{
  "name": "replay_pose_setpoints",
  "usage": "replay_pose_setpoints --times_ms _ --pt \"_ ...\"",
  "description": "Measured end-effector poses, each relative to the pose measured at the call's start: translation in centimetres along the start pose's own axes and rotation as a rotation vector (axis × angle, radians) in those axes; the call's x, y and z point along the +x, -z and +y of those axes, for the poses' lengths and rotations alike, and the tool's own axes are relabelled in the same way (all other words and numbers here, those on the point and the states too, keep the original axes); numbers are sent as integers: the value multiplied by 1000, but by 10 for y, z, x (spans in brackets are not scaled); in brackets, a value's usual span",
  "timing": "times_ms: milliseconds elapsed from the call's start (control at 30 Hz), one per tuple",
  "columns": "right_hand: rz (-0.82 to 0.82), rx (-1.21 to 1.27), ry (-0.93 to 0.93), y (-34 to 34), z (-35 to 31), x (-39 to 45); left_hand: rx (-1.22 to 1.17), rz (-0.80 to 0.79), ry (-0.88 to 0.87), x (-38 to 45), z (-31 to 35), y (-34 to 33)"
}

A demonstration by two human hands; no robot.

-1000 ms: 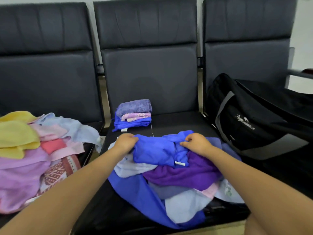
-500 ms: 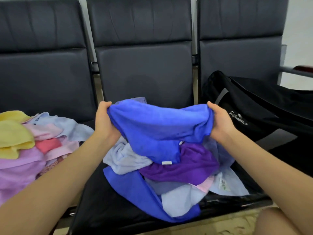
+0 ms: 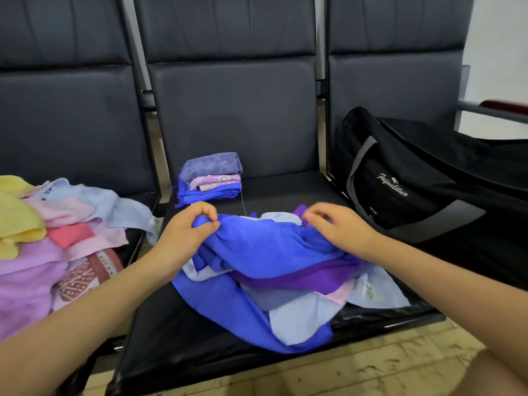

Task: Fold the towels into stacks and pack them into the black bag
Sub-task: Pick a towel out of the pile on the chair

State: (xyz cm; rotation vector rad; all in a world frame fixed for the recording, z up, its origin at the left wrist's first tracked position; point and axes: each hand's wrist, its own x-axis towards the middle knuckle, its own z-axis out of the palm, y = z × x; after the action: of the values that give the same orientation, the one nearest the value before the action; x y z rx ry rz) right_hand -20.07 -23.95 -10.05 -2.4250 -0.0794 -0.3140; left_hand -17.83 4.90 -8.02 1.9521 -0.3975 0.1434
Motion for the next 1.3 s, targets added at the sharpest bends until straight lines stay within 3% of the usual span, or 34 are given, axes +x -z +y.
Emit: replay_pose_setpoints --times_ms 133,300,500,567,733,833,900,967,1100,1200,1300 --pt "10 416 20 -10 -52 6 55 -53 -193 -5 29 6" --pt "-313 546 258 -22 -90 6 86 -142 -325 -4 45 10" --pt "-536 534 245 -27 -84 18 113 -108 -325 2 27 19" --pt "-469 417 274 -33 -79 23 170 -116 -333 5 17 20" --pt "-47 254 447 -29 -70 38 432 -184 -276 9 -7 30" --pt "-145 400 330 -8 -60 42 417 -108 -138 15 -19 40" --pt "-238 445 206 4 -52 41 328 -49 -68 16 -19 46" --pt "-227 501 120 13 -43 43 234 -19 -20 15 -13 50" --pt "-18 748 84 37 -48 45 -266 68 80 16 20 51" --pt "83 960 93 60 -68 51 -510 200 69 29 61 52" --pt "177 915 147 84 -96 55 -642 279 84 40 104 55"
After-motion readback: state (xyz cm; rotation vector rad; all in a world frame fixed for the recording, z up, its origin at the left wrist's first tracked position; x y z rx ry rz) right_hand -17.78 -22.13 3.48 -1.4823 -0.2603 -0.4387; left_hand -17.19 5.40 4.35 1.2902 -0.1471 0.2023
